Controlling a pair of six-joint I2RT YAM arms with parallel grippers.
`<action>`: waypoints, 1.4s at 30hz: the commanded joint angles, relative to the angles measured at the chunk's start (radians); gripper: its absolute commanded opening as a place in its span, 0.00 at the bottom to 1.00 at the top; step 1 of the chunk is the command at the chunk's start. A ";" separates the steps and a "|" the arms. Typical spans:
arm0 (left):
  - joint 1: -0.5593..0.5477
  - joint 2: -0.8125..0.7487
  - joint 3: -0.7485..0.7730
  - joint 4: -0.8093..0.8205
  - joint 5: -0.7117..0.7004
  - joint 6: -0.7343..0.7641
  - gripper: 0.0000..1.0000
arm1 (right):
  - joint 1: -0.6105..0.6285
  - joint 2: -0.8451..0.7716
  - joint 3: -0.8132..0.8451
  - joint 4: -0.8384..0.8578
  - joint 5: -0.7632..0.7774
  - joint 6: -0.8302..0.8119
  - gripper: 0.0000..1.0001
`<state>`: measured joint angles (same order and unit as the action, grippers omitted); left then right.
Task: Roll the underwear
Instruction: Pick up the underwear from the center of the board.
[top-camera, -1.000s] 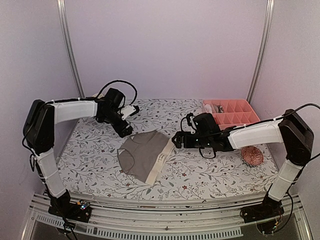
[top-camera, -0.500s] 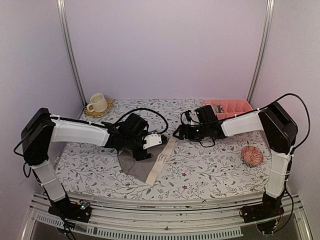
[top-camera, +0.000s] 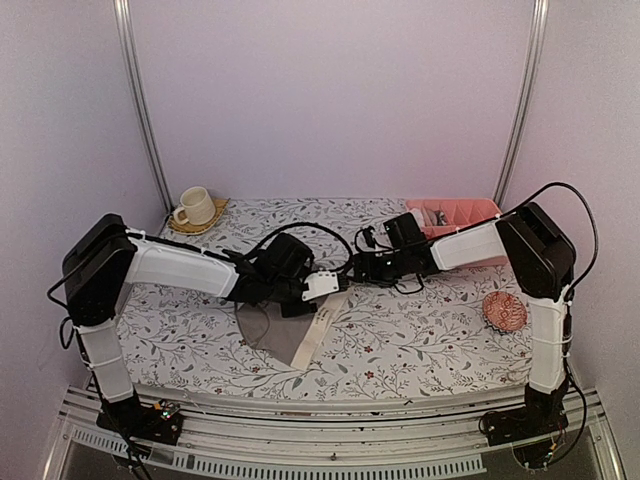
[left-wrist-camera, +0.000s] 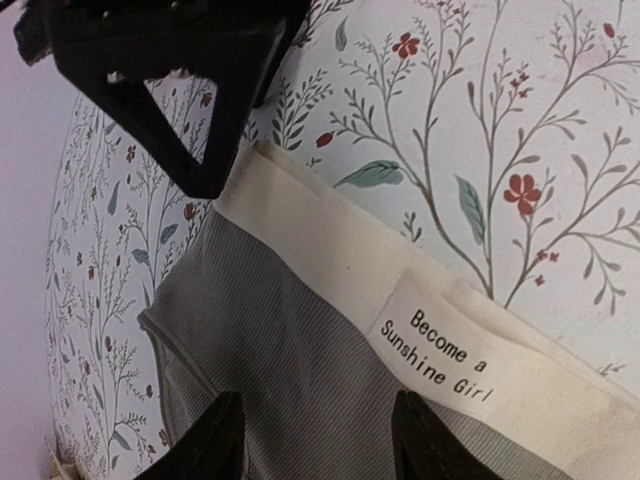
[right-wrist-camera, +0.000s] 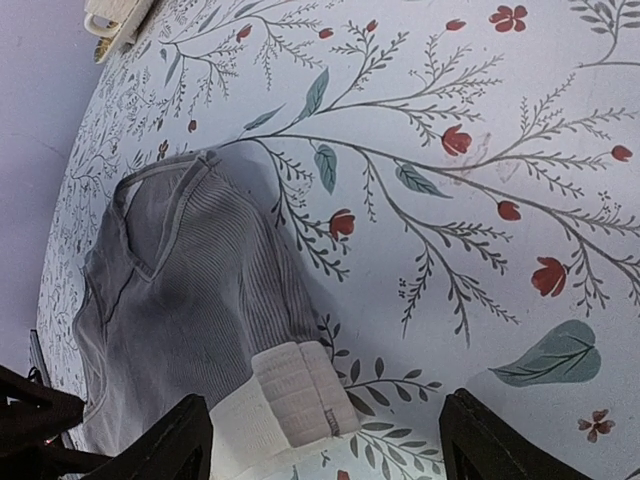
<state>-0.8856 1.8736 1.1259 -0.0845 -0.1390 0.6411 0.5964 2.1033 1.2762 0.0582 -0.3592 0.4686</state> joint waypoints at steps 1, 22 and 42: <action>-0.046 0.051 0.032 0.029 0.021 0.001 0.49 | -0.010 0.035 0.035 -0.013 -0.042 -0.018 0.79; -0.055 0.106 -0.020 0.030 -0.006 -0.006 0.36 | -0.009 0.098 0.059 0.011 -0.120 -0.030 0.73; -0.055 0.112 -0.014 -0.013 0.016 -0.043 0.36 | 0.046 0.112 0.122 -0.104 -0.034 -0.140 0.28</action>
<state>-0.9321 1.9804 1.1194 -0.0154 -0.1474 0.6128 0.6220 2.1838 1.3655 0.0284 -0.4431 0.3653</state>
